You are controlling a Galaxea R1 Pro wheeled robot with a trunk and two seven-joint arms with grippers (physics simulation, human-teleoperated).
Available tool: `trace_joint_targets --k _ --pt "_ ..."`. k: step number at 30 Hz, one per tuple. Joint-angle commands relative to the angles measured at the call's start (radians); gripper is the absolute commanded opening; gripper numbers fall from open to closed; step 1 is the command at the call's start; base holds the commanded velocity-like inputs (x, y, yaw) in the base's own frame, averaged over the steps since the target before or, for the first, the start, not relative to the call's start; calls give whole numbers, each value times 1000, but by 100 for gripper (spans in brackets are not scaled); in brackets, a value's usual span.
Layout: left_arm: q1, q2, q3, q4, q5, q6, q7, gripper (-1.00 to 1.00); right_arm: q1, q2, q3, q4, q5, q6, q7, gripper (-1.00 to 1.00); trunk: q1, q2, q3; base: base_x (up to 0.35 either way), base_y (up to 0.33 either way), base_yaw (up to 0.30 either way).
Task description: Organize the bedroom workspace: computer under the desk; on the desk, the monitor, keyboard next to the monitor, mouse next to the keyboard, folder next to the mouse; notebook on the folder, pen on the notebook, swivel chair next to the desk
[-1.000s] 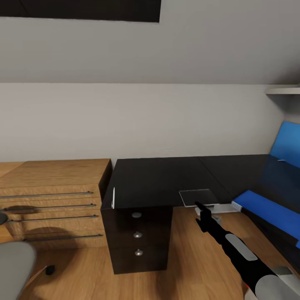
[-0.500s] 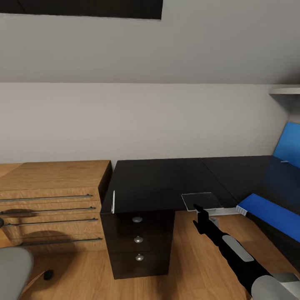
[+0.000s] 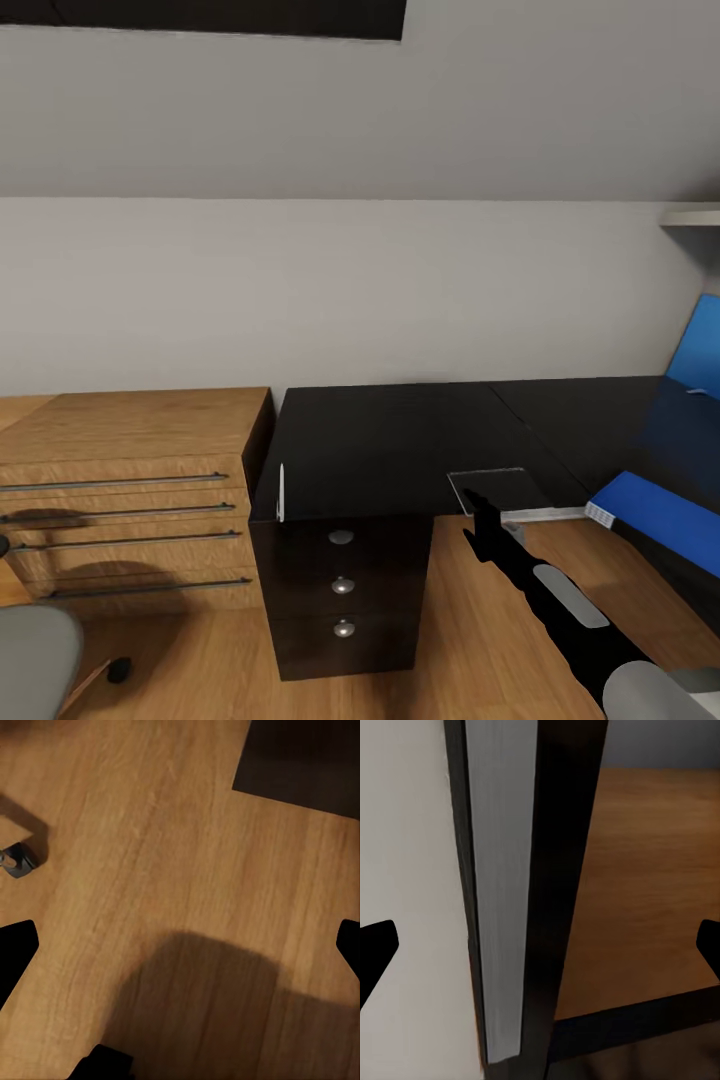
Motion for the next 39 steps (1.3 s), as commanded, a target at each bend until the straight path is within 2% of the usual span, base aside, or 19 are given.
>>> trace_joint_targets --k 1,3,7,16,20,39 --pt "-1 1 -7 0 11 -6 6 100 -1 -1 5 1 -8 0 4 100 0 0 -1 6 7 0" --pt "-1 2 -6 0 11 -6 6 100 -1 -1 5 1 -8 0 4 100 0 0 -1 4 4 0" --pt "-1 2 -4 0 11 -7 6 100 -1 -1 5 1 -7 0 4 100 -15 28 12 1 1 0" --pt "-1 2 -3 0 11 -7 8 100 -1 -1 5 1 -7 0 4 100 -15 28 12 0 0 0" --pt "-1 2 -3 0 11 -6 7 100 -1 -1 5 1 -7 0 4 100 -31 56 24 0 0 0" --pt "-1 1 -6 0 11 -7 9 100 -1 0 8 1 -5 -2 4 100 -38 70 30 0 0 0"
